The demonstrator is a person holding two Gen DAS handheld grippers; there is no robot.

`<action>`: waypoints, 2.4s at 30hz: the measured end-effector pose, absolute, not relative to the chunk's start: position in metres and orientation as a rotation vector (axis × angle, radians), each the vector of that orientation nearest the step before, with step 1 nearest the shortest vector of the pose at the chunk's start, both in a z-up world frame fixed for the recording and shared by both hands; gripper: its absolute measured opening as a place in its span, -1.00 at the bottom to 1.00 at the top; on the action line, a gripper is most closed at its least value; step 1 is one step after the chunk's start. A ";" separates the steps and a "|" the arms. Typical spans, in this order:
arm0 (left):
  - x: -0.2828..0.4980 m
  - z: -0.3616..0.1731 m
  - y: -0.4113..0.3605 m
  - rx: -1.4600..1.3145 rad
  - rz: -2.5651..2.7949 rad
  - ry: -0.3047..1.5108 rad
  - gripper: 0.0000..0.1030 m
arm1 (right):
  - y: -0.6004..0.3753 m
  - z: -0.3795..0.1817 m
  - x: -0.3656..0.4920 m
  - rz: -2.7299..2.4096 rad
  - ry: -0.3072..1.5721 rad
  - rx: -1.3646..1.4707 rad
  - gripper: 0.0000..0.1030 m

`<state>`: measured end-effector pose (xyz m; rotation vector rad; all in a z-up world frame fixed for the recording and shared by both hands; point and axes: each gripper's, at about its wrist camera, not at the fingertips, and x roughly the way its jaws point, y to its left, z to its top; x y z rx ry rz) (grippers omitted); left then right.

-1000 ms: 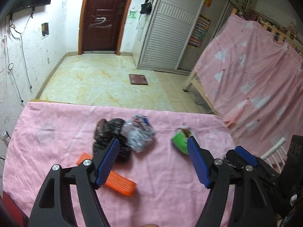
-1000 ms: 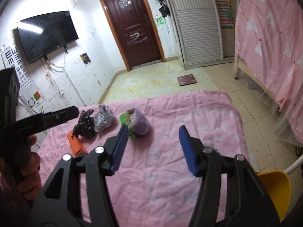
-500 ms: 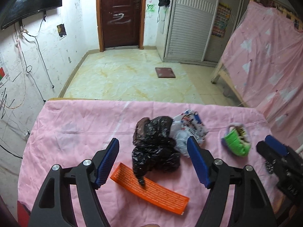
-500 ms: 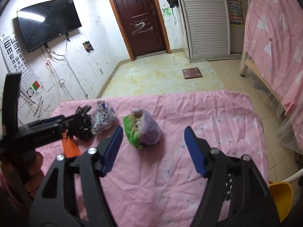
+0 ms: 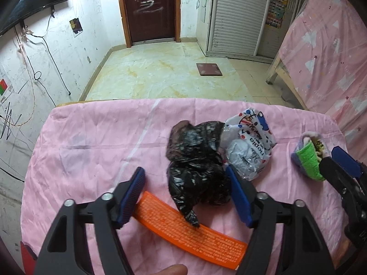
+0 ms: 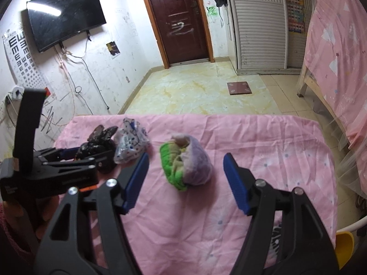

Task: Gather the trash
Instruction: 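Grasp the black plastic bag with the left gripper while the right grasps the green-purple bundle, then carry the black bag and green-purple bundle to the yellow bin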

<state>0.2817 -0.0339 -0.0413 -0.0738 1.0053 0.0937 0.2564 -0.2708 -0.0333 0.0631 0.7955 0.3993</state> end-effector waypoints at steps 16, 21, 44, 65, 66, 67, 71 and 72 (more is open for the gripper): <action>0.257 -0.009 -0.019 -0.202 0.093 0.830 -0.51 | -0.260 -0.046 0.265 0.371 0.831 0.026 0.33; 0.239 0.003 -0.025 -0.191 0.066 0.756 -0.51 | -0.243 -0.044 0.264 0.348 0.822 -0.043 -0.23; 0.224 0.001 -0.063 -0.065 0.000 0.709 -0.51 | -0.297 0.013 0.194 0.160 0.421 0.053 -0.44; 0.201 0.008 -0.099 0.060 0.009 0.627 -0.51 | -0.401 0.022 0.102 0.061 0.333 0.310 -0.44; 0.198 0.009 -0.102 0.069 0.010 0.622 -0.51 | -0.407 0.022 0.097 0.057 0.328 0.323 -0.44; 0.197 0.010 -0.105 0.074 0.010 0.621 -0.51 | -0.411 0.022 0.093 0.051 0.324 0.325 -0.44; 0.188 0.014 -0.118 0.081 -0.016 0.619 -0.51 | -0.426 0.024 0.079 0.027 0.306 0.334 -0.44; 0.184 0.016 -0.124 0.085 -0.028 0.614 -0.51 | -0.430 0.025 0.076 0.023 0.304 0.338 -0.44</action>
